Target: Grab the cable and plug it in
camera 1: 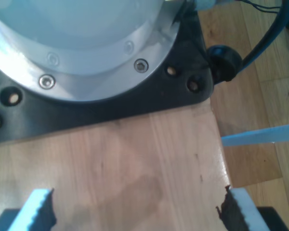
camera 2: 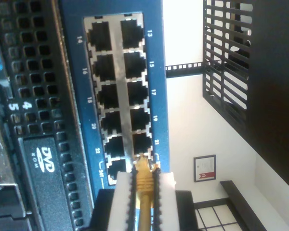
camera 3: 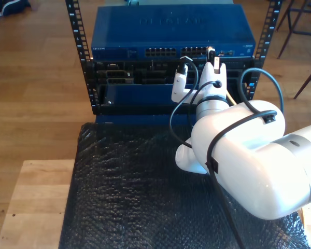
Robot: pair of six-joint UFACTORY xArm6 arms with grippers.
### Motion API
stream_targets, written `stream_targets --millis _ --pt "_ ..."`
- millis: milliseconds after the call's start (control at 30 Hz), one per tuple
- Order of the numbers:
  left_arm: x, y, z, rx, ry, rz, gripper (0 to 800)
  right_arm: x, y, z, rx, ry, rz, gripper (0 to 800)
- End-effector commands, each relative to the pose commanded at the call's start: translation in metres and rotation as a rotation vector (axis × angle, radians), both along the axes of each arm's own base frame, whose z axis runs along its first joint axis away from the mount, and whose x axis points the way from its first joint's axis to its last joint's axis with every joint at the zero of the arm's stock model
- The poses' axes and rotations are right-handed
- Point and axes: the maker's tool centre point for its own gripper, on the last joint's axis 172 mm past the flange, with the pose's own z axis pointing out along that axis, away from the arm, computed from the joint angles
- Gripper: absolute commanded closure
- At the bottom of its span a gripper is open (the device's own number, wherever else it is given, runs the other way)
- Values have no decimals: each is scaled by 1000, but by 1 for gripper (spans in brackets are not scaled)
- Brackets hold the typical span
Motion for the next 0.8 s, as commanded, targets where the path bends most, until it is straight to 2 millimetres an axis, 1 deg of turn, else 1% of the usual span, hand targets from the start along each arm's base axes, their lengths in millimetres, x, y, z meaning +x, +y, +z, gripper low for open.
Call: stream_targets --millis 333,400,467,567,667,733,800 --pt "0 0 0 0 0 0 0 -1 1 0 4 -2 1 799" --pt "0 0 0 0 0 0 0 -1 0 -1 2 -1 1 735" --pt "0 0 0 0 0 0 0 -2 1 0 1 -2 2 635" --pt "0 0 0 0 1 -1 0 -3 2 2 1 -4 3 588" --pt "0 0 0 0 0 0 0 -3 2 3 1 -5 3 573" --pt "0 0 0 0 0 0 0 -5 1 0 -2 2 3 560" --pt "0 0 0 0 0 0 0 -7 0 1 -3 8 4 536"
